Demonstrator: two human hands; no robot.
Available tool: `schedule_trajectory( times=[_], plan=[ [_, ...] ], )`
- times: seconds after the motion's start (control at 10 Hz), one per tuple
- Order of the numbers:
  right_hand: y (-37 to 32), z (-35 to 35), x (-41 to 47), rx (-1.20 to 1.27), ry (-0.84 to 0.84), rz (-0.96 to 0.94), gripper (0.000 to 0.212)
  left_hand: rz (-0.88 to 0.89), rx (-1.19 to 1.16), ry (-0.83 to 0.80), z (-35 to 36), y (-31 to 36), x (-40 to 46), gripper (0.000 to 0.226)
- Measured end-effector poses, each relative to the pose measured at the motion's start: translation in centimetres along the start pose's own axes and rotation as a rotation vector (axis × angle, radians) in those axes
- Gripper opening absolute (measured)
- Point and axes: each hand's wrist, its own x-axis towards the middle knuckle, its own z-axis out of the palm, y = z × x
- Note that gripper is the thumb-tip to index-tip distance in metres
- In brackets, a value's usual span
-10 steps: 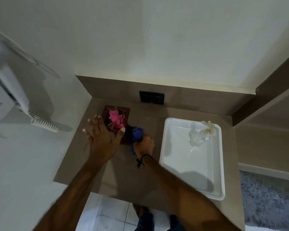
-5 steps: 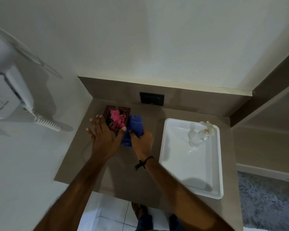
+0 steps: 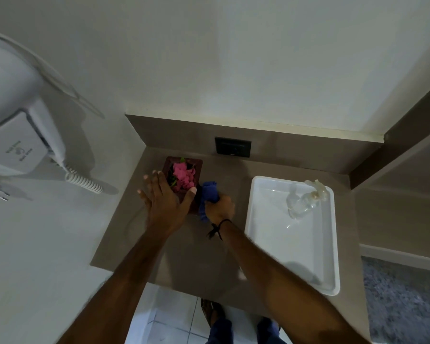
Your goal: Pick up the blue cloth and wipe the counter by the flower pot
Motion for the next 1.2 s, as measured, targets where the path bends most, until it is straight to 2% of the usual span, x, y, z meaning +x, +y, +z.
schedule_trajectory(
  times=[0.1, 0.3, 0.4, 0.5, 0.6, 0.7, 0.8, 1.0, 1.1, 1.2],
  plan=[
    [-1.1, -0.7, -0.8, 0.087, -0.038, -0.057, 0.01, -0.013, -0.001, -0.013, -0.3, 0.2, 0.0, 0.116],
    [-3.0, -4.2, -1.5, 0.417, -0.151, -0.003, 0.017, -0.056, 0.025, -0.041, -1.1, 0.8, -0.2, 0.107],
    [-3.5, -7.0, -2.0, 0.499, -0.214, 0.008, 0.023, -0.057, 0.085, -0.004, -2.4, 2.0, -0.3, 0.104],
    [-2.4, -10.2, -2.4, 0.47, -0.228, -0.012, 0.036, 0.153, 0.048, 0.19, -2.6, 4.6, -1.8, 0.086],
    [0.1, -12.5, -3.1, 0.496, -0.245, 0.026, 0.026, 0.291, -0.354, 0.066, 0.0, 8.1, -4.6, 0.05],
    [3.5, -14.4, -3.4, 0.512, -0.126, 0.125, 0.037, 0.18, -0.604, -0.218, 4.1, 10.3, -7.0, 0.025],
    [7.8, -16.6, -3.9, 0.426, -0.012, 0.209, 0.03, 0.123, -0.662, -0.42, 8.8, 10.7, -8.5, 0.033],
    [13.7, -17.6, -4.3, -0.016, 0.076, 0.285, 0.035, 0.158, -0.34, -0.547, 14.5, 11.6, -10.6, 0.024],
    [14.4, -17.7, -4.3, -0.146, 0.125, 0.245, 0.032, 0.147, -0.237, -0.568, 15.7, 12.4, -10.9, 0.035],
    [13.7, -19.0, -4.9, -0.179, 0.255, 0.128, 0.037, 0.224, -0.094, -0.545, 14.9, 13.4, -10.8, 0.039]
  ],
)
